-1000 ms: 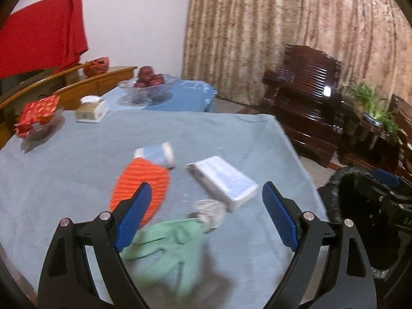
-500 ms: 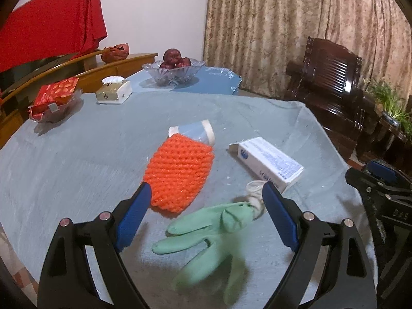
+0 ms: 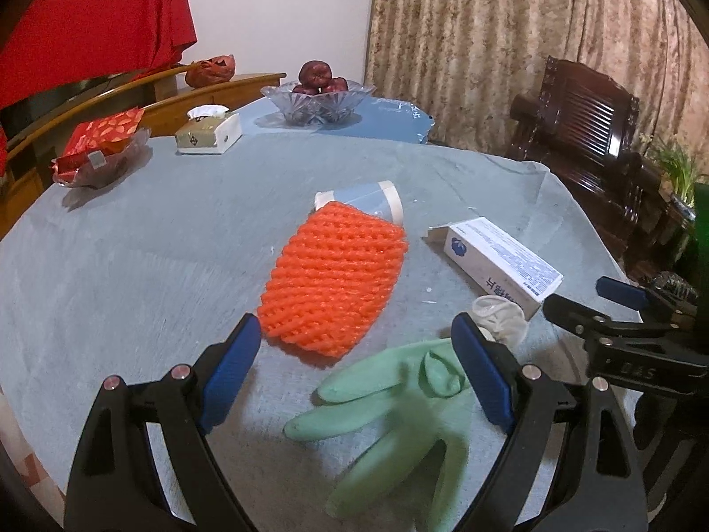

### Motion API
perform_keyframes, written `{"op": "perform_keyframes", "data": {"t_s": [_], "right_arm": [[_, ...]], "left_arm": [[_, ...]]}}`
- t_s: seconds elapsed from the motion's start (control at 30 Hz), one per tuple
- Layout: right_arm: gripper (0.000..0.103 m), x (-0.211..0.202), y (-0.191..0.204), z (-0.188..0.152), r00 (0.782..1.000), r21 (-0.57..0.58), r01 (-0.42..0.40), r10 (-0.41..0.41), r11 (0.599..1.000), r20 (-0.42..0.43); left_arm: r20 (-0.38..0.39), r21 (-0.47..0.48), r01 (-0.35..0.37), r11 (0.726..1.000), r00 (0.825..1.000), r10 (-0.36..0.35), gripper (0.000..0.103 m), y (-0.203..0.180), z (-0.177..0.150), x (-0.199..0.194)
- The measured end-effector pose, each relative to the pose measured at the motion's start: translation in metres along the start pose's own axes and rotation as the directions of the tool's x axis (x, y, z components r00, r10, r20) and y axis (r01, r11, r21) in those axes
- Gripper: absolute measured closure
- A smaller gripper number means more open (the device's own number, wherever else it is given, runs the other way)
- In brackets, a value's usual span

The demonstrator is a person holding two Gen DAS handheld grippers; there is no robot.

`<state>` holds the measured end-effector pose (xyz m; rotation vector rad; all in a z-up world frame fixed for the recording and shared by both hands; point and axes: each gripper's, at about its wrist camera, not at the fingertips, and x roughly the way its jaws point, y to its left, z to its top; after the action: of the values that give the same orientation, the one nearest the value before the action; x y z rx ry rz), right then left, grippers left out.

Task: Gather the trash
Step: 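Move both open tools back over the table toward the box and glove, then grasp the white medicine box with the right tool while the left tool grasps the green glove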

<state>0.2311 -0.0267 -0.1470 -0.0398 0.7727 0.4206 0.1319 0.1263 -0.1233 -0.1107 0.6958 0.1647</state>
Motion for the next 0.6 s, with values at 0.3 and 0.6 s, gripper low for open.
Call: {"op": "perform_keyframes", "data": {"t_s": [0.3, 0.6], "right_arm": [[0.028, 0.027, 0.006, 0.006, 0.998, -0.023, -0.014, 0.012, 1.000, -0.063], [0.045, 0.020, 0.001, -0.004, 0.996, -0.012, -0.026, 0.024, 1.000, -0.081]], "left_arm": [[-0.001, -0.008, 0.007, 1.000, 1.000, -0.007, 0.018, 0.000, 0.000, 0.001], [-0.014, 0.008, 0.029, 1.000, 0.999, -0.029, 0.018, -0.011, -0.005, 0.000]]}}
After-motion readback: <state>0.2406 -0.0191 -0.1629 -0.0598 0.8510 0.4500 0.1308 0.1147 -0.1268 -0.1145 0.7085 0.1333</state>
